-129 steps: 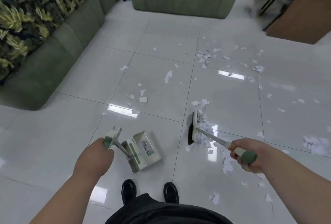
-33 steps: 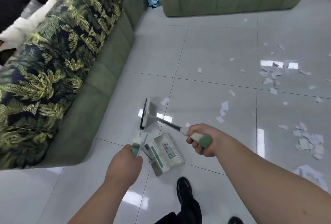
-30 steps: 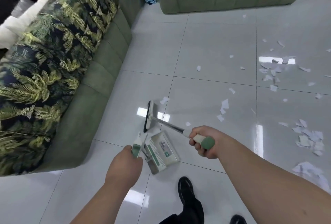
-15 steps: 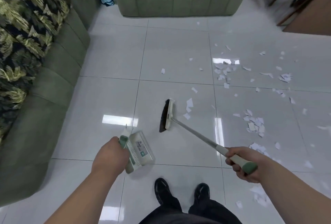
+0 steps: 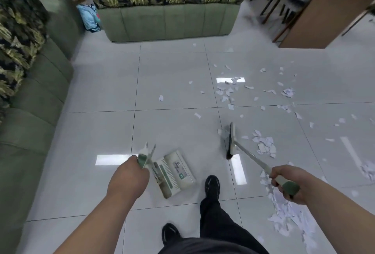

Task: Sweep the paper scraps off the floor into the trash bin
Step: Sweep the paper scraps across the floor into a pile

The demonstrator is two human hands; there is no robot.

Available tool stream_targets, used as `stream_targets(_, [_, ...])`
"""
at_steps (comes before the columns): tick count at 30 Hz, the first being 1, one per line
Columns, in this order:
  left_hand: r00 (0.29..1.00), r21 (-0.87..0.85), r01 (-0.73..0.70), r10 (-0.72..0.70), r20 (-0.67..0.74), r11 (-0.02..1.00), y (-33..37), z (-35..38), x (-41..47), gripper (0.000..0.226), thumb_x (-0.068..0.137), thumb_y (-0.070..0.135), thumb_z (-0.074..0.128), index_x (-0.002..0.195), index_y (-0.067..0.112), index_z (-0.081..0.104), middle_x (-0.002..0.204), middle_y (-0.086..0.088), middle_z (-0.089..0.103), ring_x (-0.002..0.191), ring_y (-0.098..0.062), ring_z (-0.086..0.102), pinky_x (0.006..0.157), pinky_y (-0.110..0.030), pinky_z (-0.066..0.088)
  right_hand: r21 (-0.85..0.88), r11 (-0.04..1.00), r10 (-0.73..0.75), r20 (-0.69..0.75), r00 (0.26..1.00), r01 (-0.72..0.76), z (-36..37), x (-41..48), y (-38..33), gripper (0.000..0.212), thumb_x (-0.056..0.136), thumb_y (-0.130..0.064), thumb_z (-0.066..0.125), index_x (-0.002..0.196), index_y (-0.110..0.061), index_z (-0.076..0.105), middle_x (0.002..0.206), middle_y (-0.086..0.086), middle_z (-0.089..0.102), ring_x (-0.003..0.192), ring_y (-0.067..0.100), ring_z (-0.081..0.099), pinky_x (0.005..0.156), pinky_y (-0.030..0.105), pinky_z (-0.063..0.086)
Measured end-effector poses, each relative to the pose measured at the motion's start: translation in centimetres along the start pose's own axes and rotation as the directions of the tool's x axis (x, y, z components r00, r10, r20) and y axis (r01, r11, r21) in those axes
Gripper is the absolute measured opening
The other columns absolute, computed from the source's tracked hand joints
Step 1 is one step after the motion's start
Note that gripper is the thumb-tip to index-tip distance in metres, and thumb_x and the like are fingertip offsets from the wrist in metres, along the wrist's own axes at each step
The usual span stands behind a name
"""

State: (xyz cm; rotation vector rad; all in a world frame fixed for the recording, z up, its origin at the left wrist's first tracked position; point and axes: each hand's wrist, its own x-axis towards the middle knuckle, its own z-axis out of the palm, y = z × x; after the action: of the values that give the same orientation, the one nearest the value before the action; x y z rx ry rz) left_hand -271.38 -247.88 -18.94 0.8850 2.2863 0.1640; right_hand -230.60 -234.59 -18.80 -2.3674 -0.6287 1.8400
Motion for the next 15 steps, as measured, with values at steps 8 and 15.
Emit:
stream_targets(8, [1.000,0.019,0.004,-0.004,0.005,1.000,6.5,0.6,2.9,0.008,0.090,0.011,0.046,0.085,0.014,0.051,0.080,-0.005,0.061,0.066,-0.021,0.054,0.054,-0.028,0.036,0.117,0.992,-0.059,0.022,0.998,0.056,-0.1,1.9,-6.1,0.038,0.076,-0.001,0.066,0.113,0.001,0.059,0.066,0.015,0.063,0.044,0.017,0.049,0.046,0.022,0.038])
stream_targets(15, [0.994,0.026,0.105,-0.104,-0.011,0.994,12.4,0.4,6.8,0.007,0.089,0.011,0.048,0.085,0.013,0.053,0.079,-0.007,0.063,0.066,-0.023,0.056,0.055,-0.028,0.038,0.092,0.995,-0.070,0.309,0.949,0.044,3.5,4.7,-15.1,0.035,0.080,-0.007,0.064,0.116,-0.007,0.062,0.070,0.010,0.061,0.048,0.016,0.044,0.044,0.021,0.033])
